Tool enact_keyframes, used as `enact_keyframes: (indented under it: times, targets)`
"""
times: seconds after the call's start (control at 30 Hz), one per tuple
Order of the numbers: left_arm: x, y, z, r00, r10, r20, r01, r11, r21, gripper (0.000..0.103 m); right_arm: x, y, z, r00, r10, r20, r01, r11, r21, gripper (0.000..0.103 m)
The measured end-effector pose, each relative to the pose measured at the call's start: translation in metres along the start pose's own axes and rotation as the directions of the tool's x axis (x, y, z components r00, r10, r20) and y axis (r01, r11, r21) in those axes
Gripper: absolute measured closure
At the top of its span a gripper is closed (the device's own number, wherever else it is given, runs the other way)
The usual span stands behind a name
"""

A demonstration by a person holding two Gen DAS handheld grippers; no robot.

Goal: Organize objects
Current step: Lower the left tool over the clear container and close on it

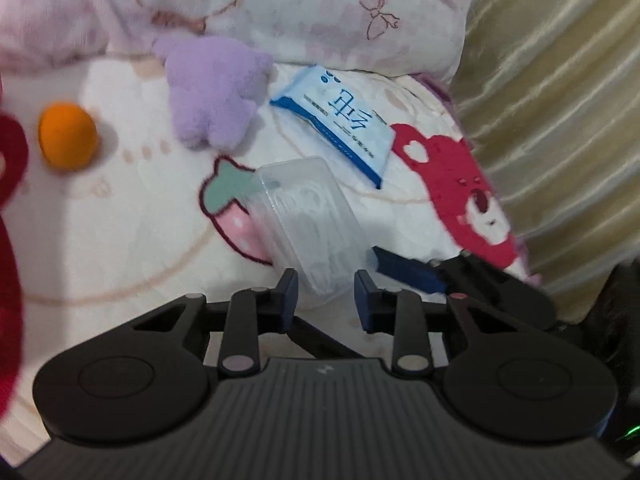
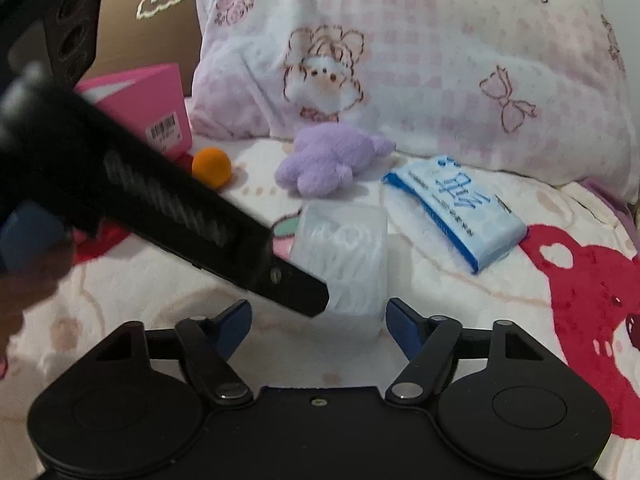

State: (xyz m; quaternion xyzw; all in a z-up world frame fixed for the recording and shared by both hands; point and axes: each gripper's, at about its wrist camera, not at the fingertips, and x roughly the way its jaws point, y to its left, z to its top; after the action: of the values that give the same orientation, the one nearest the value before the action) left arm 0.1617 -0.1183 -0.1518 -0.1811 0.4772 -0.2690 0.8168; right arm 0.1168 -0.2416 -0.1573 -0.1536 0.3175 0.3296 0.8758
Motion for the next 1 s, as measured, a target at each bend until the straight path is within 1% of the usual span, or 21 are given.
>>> enact_keyframes:
  times: [0.07, 0.13, 0.2, 0.27, 0.3, 0.33, 0.4, 0.47, 0.5, 0.57, 0.6, 0.67, 0.73, 0.77, 0.83, 0.93, 1.0]
  targets:
    - [0.004, 0.001, -0.001, 0.999, -0.041, -0.027, 0.039, 0.998, -0.044, 0.074, -0.007, 0.001, -0.001, 1.000, -0.024, -0.008, 0.024, 0.999, -0.026, 0.027]
    - [0.008, -0.002, -0.002, 0.998, -0.052, -0.042, 0.050, 0.997, -0.052, 0.074, -0.010, -0.003, -0.003, 1.000, -0.026, -0.016, 0.026, 0.999, -0.035, 0.027]
    - [0.012, -0.009, 0.000, 0.997, -0.061, -0.056, 0.060, 0.998, -0.029, 0.074, -0.011, -0.007, -0.005, 0.999, -0.039, -0.022, 0.038, 0.998, -0.042, 0.029]
    - [0.013, -0.016, 0.004, 0.995, -0.059, -0.075, 0.060, 0.998, 0.012, 0.074, -0.010, -0.011, -0.007, 0.997, -0.072, -0.025, 0.071, 0.996, -0.054, 0.029]
    - [0.012, -0.020, 0.005, 0.996, -0.032, -0.083, 0.037, 0.998, 0.057, 0.074, -0.009, -0.014, -0.007, 0.994, -0.104, -0.027, 0.102, 0.993, -0.058, 0.028]
    - [0.010, -0.024, 0.006, 0.997, 0.007, -0.071, 0.001, 0.994, 0.108, 0.074, -0.010, -0.017, -0.007, 0.993, -0.116, -0.033, 0.114, 0.992, -0.058, 0.027]
    - [0.006, -0.029, 0.007, 0.996, 0.078, -0.040, -0.068, 0.978, 0.199, 0.073, -0.014, -0.026, -0.005, 0.991, -0.132, -0.038, 0.130, 0.991, -0.039, 0.026]
    - [0.003, -0.028, 0.012, 0.994, 0.106, -0.017, -0.099, 0.969, 0.224, 0.070, -0.017, -0.037, -0.006, 0.989, -0.140, -0.043, 0.141, 0.990, 0.009, 0.025]
    - [0.001, -0.025, 0.016, 0.995, 0.104, -0.006, -0.100, 0.971, 0.216, 0.069, -0.016, -0.043, -0.006, 0.989, -0.139, -0.055, 0.141, 0.989, 0.034, 0.025]
    - [0.000, -0.021, 0.025, 0.995, 0.096, 0.011, -0.096, 0.977, 0.190, 0.063, -0.014, -0.053, -0.007, 0.989, -0.135, -0.065, 0.140, 0.987, 0.081, 0.025]
    - [0.000, -0.019, 0.028, 0.995, 0.094, 0.021, -0.097, 0.979, 0.182, 0.062, -0.012, -0.056, -0.007, 0.989, -0.132, -0.069, 0.139, 0.985, 0.102, 0.025]
    - [0.003, -0.018, 0.033, 0.994, 0.103, 0.046, -0.110, 0.977, 0.180, 0.062, -0.009, -0.062, -0.007, 0.989, -0.123, -0.078, 0.134, 0.980, 0.146, 0.025]
    - [0.006, -0.018, 0.035, 0.989, 0.117, 0.091, -0.131, 0.976, 0.173, 0.062, -0.008, -0.066, -0.008, 0.989, -0.118, -0.084, 0.132, 0.973, 0.188, 0.025]
    - [0.009, -0.018, 0.036, 0.989, 0.116, 0.096, -0.131, 0.977, 0.169, 0.062, -0.008, -0.068, -0.009, 0.989, -0.121, -0.085, 0.136, 0.969, 0.205, 0.025]
    - [0.017, -0.017, 0.039, 0.990, 0.117, 0.082, -0.128, 0.980, 0.150, 0.062, -0.008, -0.071, -0.009, 0.989, -0.122, -0.085, 0.139, 0.961, 0.241, 0.025]
    - [0.028, -0.015, 0.041, 0.991, 0.121, 0.063, -0.129, 0.980, 0.151, 0.062, -0.010, -0.073, -0.008, 0.996, -0.075, -0.049, 0.086, 0.958, 0.273, 0.025]
    - [0.032, -0.012, 0.041, 0.994, 0.098, 0.053, -0.104, 0.984, 0.141, 0.062, -0.010, -0.075, -0.007, 0.999, -0.031, -0.020, 0.035, 0.953, 0.300, 0.025]
